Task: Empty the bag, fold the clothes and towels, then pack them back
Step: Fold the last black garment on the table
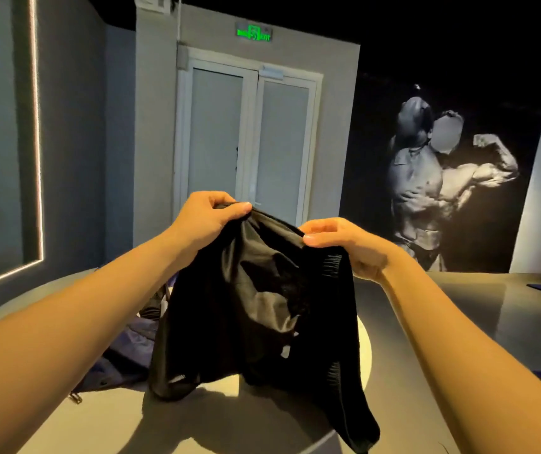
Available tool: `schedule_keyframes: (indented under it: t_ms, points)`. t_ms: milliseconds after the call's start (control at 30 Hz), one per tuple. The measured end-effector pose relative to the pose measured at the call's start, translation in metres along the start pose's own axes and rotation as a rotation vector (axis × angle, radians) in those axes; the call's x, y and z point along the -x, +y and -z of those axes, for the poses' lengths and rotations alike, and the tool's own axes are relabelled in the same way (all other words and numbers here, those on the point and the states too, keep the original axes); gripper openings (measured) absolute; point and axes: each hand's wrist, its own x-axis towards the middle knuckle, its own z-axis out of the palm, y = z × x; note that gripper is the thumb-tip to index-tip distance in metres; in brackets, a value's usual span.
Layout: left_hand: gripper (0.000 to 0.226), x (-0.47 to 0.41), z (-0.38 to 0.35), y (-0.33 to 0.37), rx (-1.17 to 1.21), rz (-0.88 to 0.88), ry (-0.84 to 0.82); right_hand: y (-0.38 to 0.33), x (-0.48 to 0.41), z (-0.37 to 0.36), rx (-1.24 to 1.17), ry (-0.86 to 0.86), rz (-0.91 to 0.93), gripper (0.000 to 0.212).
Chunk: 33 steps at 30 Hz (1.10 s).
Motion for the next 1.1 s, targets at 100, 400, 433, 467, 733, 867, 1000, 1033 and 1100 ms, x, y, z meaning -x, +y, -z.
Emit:
schedule_keyframes:
  t_ms: [100,400,433,467,733,867,1000,1033,1100]
  points:
    - [0.037,-0.003,-0.007,-0.002,0.015,-0.058,0.114,0.002,-0.001,0.002,-0.144,-0.102,0.071,0.062]
    - [0.038,-0.019,-0.035,-0.038,-0.103,0.225,0.085,0.014,-0.012,-0.014,-0.183,0.034,0.035,0.042]
    - [0.034,-0.014,-0.039,-0.043,-0.2,0.238,0.061,0.013,-0.016,-0.018,-0.149,0.114,-0.01,0.038]
    - [0.03,-0.007,-0.042,-0.046,-0.269,0.205,0.075,0.014,-0.021,-0.023,-0.119,0.193,-0.063,0.039]
    - [0.05,0.042,-0.068,-0.039,-0.157,0.249,-0.326,0.031,-0.063,-0.051,0.149,0.445,-0.196,0.051]
    - [0.011,0.033,-0.06,-0.05,-0.013,0.299,-0.291,0.028,-0.064,-0.044,0.195,0.438,-0.174,0.033]
    - [0.017,0.022,-0.036,-0.051,0.108,0.363,-0.257,0.032,-0.055,-0.014,0.005,0.246,-0.176,0.027]
    - [0.018,0.018,-0.029,-0.053,0.138,0.375,-0.218,0.036,-0.054,-0.006,-0.018,0.171,-0.205,0.029]
    - [0.018,0.007,-0.017,-0.056,0.185,0.393,-0.15,0.045,-0.053,0.005,-0.018,0.065,-0.286,0.029]
